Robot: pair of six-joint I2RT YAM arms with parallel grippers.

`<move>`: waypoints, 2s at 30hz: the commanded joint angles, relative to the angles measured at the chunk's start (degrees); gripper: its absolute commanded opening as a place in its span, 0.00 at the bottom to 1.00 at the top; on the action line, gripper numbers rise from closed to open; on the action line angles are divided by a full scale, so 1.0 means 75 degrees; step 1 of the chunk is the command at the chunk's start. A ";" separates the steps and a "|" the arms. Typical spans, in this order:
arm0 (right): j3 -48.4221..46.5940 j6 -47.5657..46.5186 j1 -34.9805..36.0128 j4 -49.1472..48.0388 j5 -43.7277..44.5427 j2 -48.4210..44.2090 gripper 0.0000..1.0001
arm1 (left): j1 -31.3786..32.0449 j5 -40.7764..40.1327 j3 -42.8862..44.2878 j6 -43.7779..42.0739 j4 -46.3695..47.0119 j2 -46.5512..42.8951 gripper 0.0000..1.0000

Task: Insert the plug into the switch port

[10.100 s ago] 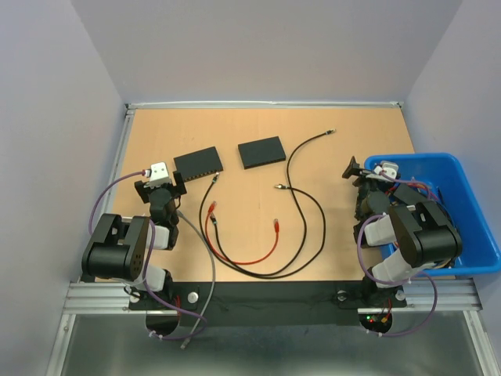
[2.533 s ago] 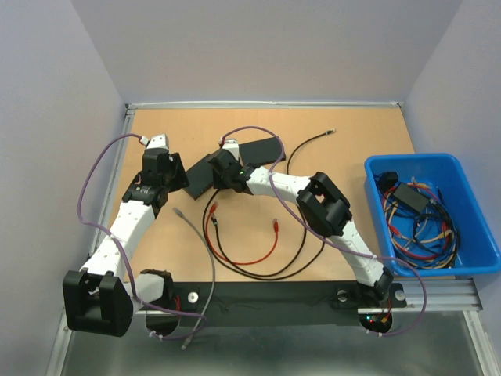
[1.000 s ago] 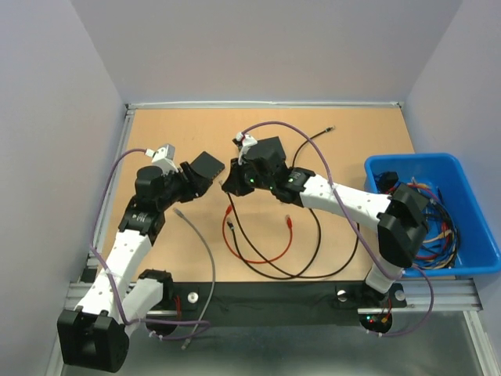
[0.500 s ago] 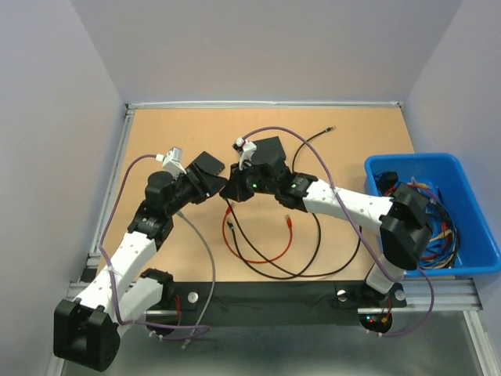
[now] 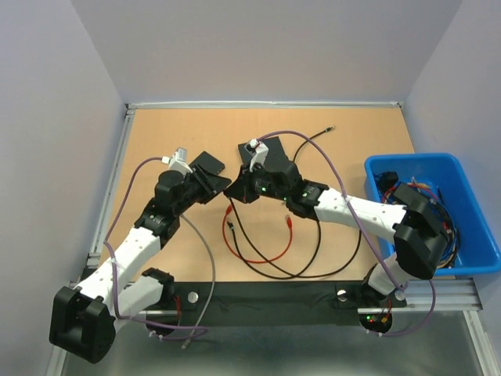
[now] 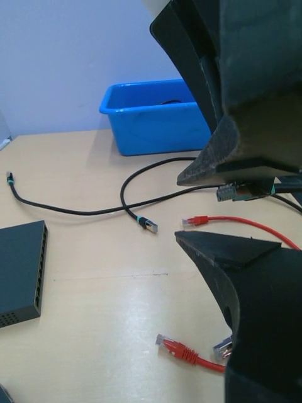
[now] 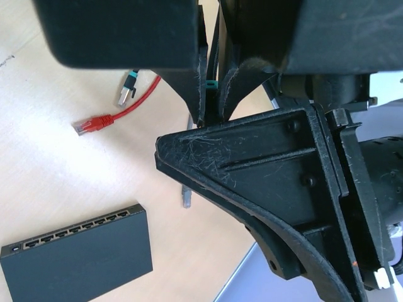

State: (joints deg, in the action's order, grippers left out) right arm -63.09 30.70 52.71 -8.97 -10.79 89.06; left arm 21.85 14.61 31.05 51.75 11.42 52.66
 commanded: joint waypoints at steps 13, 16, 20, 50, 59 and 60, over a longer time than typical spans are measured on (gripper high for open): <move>0.0056 0.0302 0.0086 -0.1019 0.0101 -0.0237 0.34 | 0.0532 -0.0963 0.0454 0.0331 -0.0034 0.0420 0.00; 0.0127 0.0220 0.0097 -0.0820 0.0394 -0.0389 0.56 | 0.0533 -0.1314 0.0501 0.0471 -0.0222 0.0315 0.00; 0.0185 -0.0003 0.0097 -0.0562 0.0676 -0.0554 0.59 | 0.0544 -0.1596 0.0501 0.0670 -0.0245 0.0267 0.00; 0.0080 0.0055 0.0097 -0.0269 0.0219 0.0267 0.23 | 0.0556 -0.1796 0.0408 0.0940 0.0446 0.0150 0.00; 0.0056 0.0091 0.0097 -0.0339 0.0313 0.0079 0.34 | 0.0544 -0.1831 0.0255 0.0964 0.0528 0.0162 0.00; 0.0057 0.0102 0.0097 -0.0350 0.0313 0.0056 0.37 | 0.0556 -0.1831 0.0243 0.0964 0.0528 0.0173 0.00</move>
State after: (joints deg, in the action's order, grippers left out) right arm -61.54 31.51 52.97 -9.45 -8.86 91.55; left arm 25.80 1.76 32.77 58.87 11.77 55.31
